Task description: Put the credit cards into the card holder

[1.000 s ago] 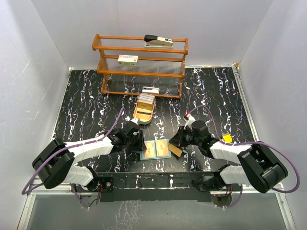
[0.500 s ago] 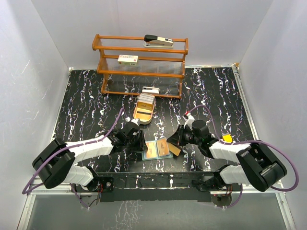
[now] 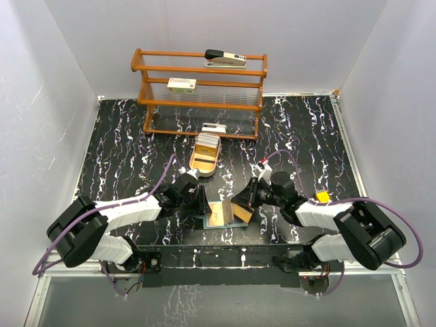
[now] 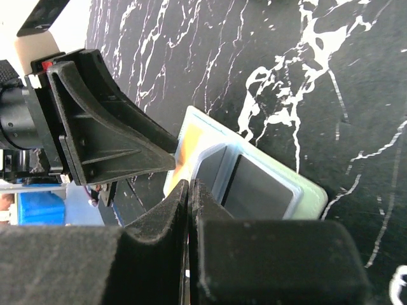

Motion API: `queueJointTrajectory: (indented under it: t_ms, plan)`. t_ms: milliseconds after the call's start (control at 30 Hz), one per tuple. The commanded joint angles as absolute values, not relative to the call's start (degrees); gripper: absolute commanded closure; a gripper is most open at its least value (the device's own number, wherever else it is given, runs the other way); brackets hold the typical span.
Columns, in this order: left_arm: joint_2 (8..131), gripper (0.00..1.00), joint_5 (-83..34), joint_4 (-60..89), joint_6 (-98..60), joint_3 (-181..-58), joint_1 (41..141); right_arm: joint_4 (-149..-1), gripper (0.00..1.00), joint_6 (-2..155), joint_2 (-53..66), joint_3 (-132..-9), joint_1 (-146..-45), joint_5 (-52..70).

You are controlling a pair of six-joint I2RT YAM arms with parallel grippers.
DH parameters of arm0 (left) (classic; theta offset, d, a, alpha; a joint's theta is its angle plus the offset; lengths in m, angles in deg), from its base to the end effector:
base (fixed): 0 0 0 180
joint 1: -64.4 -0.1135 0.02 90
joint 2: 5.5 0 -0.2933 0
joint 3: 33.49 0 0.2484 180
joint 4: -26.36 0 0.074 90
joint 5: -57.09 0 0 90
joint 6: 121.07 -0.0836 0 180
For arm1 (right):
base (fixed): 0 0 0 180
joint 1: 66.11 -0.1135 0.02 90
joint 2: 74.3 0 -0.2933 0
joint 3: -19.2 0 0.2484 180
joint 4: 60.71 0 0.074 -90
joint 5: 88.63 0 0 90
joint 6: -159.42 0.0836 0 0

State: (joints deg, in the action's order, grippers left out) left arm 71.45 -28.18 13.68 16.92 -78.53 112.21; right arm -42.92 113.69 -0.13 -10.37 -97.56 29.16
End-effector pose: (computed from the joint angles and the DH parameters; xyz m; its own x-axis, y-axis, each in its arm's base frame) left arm 0.1807 -0.2096 0.1575 -0.8935 -0.1169 -0.4336 0.1703 0.8053 -0.5679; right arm 0.1920 0.1631 0.1545 -0.8455 0.2068 -0.4923 -0.3161 0.5492 0.7736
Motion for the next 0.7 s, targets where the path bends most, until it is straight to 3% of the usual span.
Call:
queueJointTrajectory:
  t_ms: [0, 667]
  plan:
    - [70.4, 0.67, -26.7, 13.8, 18.0, -77.6, 112.5, -36.5, 1.00, 116.8, 1.8, -12.9, -99.9, 29.8]
    - [66.9, 0.62, -27.0, 10.1, 18.3, -79.2, 112.5, -40.0, 1.00, 114.7, 3.2, -13.9, -101.7, 26.8]
